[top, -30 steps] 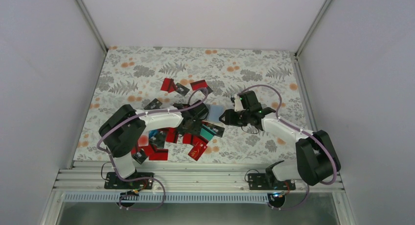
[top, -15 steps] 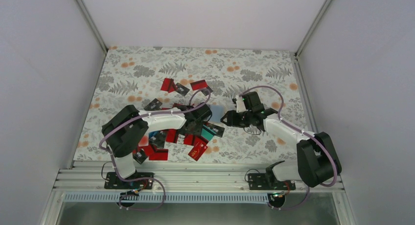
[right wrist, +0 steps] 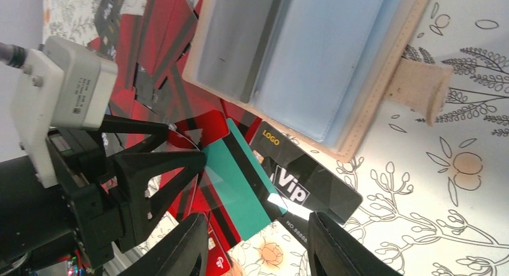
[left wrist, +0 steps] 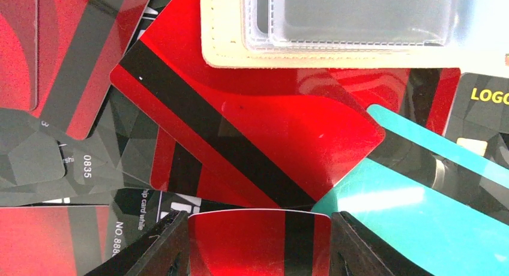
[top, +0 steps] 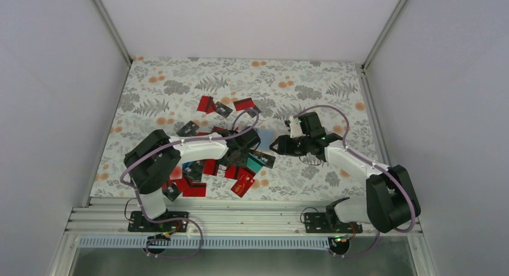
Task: Put the credit cards into the card holder
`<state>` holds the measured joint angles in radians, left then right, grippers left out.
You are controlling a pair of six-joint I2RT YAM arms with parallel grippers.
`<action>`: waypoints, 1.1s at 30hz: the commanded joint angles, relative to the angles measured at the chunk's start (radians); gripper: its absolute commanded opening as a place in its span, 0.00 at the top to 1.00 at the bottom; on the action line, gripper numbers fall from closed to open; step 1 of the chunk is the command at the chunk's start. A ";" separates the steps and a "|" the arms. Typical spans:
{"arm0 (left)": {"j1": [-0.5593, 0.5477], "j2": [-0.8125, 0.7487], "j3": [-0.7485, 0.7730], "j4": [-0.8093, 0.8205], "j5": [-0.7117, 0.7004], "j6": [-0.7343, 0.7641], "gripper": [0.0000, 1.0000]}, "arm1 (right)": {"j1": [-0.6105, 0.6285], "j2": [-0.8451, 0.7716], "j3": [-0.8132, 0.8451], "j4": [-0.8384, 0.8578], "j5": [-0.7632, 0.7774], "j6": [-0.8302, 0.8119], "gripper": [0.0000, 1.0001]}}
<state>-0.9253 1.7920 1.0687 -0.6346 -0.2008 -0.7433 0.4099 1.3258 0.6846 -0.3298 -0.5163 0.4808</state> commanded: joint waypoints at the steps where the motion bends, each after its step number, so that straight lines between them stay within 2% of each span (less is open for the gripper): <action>1: -0.008 -0.021 -0.004 -0.073 0.015 0.015 0.49 | -0.008 -0.043 0.004 0.009 -0.037 -0.004 0.56; 21: 0.003 -0.118 0.085 -0.104 -0.008 0.050 0.49 | -0.006 -0.081 -0.035 0.110 -0.174 -0.008 0.53; 33: 0.080 -0.159 0.198 -0.039 -0.006 0.051 0.49 | -0.005 -0.138 -0.086 0.253 -0.273 0.058 0.52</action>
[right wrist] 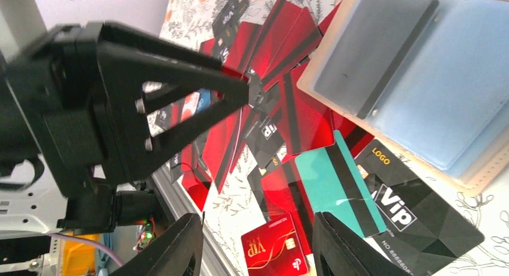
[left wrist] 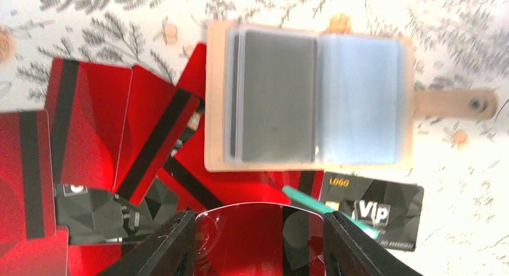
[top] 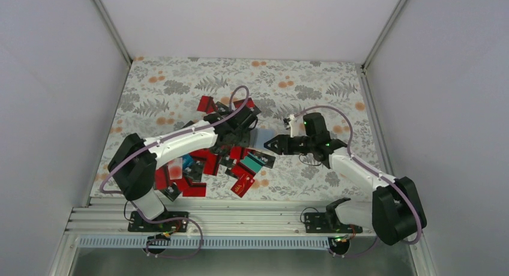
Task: Put the credit cards into the card holder
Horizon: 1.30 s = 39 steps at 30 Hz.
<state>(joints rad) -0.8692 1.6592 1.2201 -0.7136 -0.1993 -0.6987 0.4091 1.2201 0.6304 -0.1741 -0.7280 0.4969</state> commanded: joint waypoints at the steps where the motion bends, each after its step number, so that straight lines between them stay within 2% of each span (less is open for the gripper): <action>1: 0.030 -0.027 0.055 0.049 -0.005 0.005 0.49 | -0.003 -0.039 -0.038 0.119 -0.069 0.054 0.52; 11: 0.060 -0.025 0.126 0.125 0.027 -0.010 0.49 | 0.032 -0.050 -0.024 0.244 -0.044 0.138 0.52; 25: 0.064 -0.028 0.170 0.153 0.055 -0.013 0.49 | 0.116 0.138 0.099 0.290 0.013 0.175 0.56; 31: 0.065 -0.039 0.173 0.155 0.055 -0.009 0.49 | 0.126 0.199 0.135 0.297 0.034 0.190 0.64; 39: 0.068 -0.047 0.163 0.160 0.051 -0.010 0.49 | 0.128 0.238 0.162 0.297 0.052 0.202 0.83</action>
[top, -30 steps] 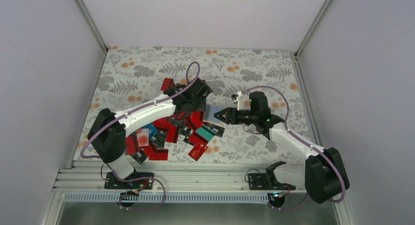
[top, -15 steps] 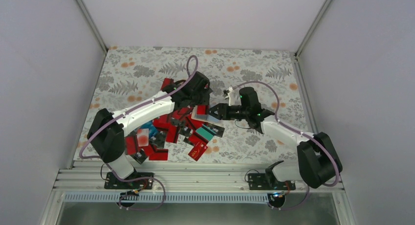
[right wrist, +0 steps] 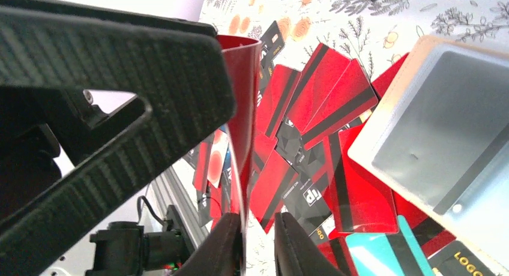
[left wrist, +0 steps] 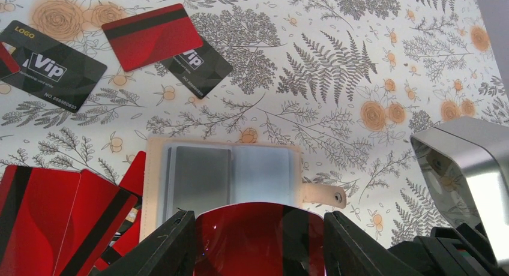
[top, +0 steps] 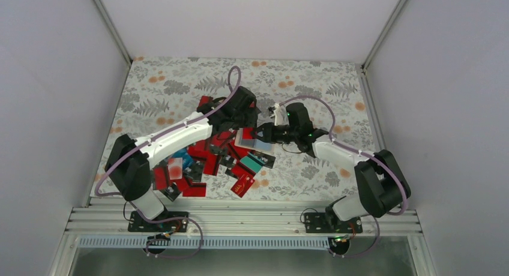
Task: Put the credit cards into the card holder
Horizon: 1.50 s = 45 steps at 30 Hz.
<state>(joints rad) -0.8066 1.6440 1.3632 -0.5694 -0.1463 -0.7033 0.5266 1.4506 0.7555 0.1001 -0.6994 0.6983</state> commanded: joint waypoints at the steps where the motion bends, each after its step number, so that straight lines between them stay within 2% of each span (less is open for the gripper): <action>1: 0.006 -0.036 0.014 0.022 -0.002 -0.007 0.49 | 0.012 0.009 0.037 0.020 0.026 -0.001 0.85; 4: 0.007 -0.043 0.003 0.031 -0.001 -0.007 0.49 | 0.011 0.011 0.042 0.011 0.029 -0.004 0.94; 6: 0.007 -0.049 -0.008 0.043 0.001 -0.004 0.48 | 0.011 0.009 0.045 0.000 0.031 -0.011 0.96; 14: 0.045 -0.091 -0.044 0.057 0.034 0.088 0.21 | -0.013 -0.030 0.052 -0.086 0.061 -0.077 0.96; 20: 0.099 -0.201 -0.146 0.157 0.166 0.215 0.14 | -0.066 -0.063 0.049 -0.126 0.022 -0.143 0.96; 24: 0.178 -0.293 -0.274 0.278 0.363 0.259 0.19 | -0.114 -0.097 0.032 -0.103 -0.078 -0.169 0.96; 28: 0.232 -0.355 -0.340 0.381 0.554 0.299 0.25 | -0.153 -0.136 0.027 -0.058 -0.209 -0.180 0.96; 35: 0.289 -0.418 -0.437 0.589 0.843 0.269 0.37 | -0.171 -0.211 0.061 0.004 -0.383 -0.179 0.96; 38: 0.291 -0.416 -0.444 0.658 0.930 0.252 0.43 | -0.171 -0.239 0.076 0.041 -0.425 -0.158 0.96; 45: 0.291 -0.398 -0.441 0.762 1.013 0.207 0.57 | -0.171 -0.281 0.093 0.068 -0.445 -0.139 0.96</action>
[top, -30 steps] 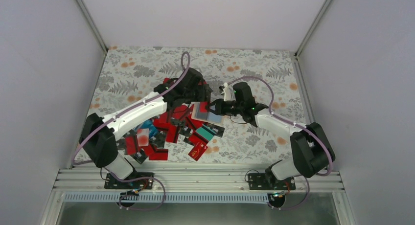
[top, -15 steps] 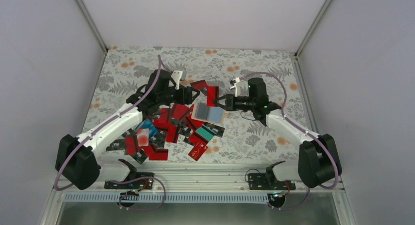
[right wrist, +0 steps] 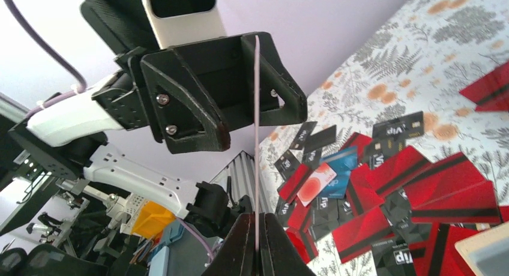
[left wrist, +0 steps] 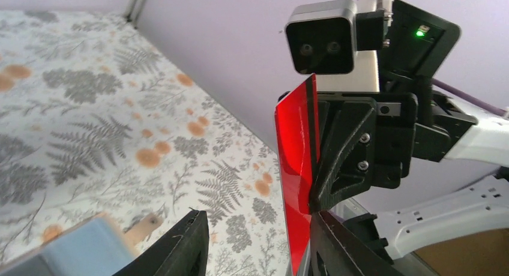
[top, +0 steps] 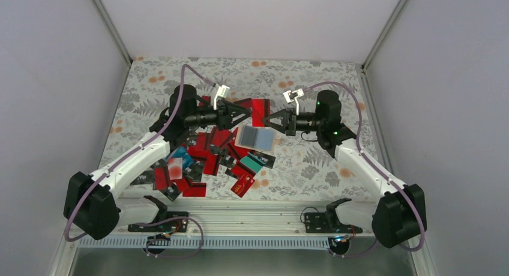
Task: Put the credit cards into the card holder
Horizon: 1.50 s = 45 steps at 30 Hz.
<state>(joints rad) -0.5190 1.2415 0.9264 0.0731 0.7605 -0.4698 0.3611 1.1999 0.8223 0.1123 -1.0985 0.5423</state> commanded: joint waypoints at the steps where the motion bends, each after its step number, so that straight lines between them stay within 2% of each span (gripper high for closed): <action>1: 0.004 0.008 -0.007 0.137 0.125 -0.040 0.58 | -0.005 -0.033 0.025 0.061 -0.047 0.021 0.96; 7: -0.004 0.025 -0.019 0.211 0.181 -0.077 0.65 | -0.004 -0.031 0.023 0.091 -0.052 0.040 0.96; 16: -0.030 0.060 -0.015 0.257 0.177 -0.105 0.80 | 0.000 -0.030 0.032 0.110 -0.057 0.052 0.96; 22: -0.042 0.082 -0.010 0.296 0.170 -0.133 0.97 | 0.003 -0.031 0.034 0.092 -0.039 0.043 0.96; 24: -0.041 0.081 0.001 0.252 0.128 -0.122 0.98 | 0.002 -0.033 0.048 0.011 0.024 -0.003 0.92; 25: -0.042 0.082 0.014 0.188 0.085 -0.099 0.98 | 0.002 -0.037 0.054 -0.050 0.095 -0.046 0.85; 27: -0.041 0.088 0.047 0.046 -0.049 -0.040 0.98 | 0.003 -0.037 0.056 -0.156 0.266 -0.087 0.70; 29: -0.040 0.108 0.066 -0.061 -0.199 0.009 0.98 | 0.001 -0.029 0.040 -0.210 0.389 -0.096 0.64; 32: -0.039 0.157 0.062 -0.119 -0.282 0.035 0.98 | 0.001 -0.005 -0.001 -0.230 0.439 -0.078 0.60; 37: -0.042 0.237 0.032 -0.095 -0.302 0.043 0.98 | 0.002 0.068 -0.038 -0.267 0.521 -0.048 0.59; 45: -0.041 0.382 0.057 -0.093 -0.315 0.033 0.98 | 0.009 0.236 -0.040 -0.239 0.504 0.001 0.63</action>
<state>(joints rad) -0.5587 1.5692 0.9657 -0.0238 0.4625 -0.4507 0.3626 1.3754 0.7845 -0.1307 -0.6132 0.5129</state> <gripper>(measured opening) 0.025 0.383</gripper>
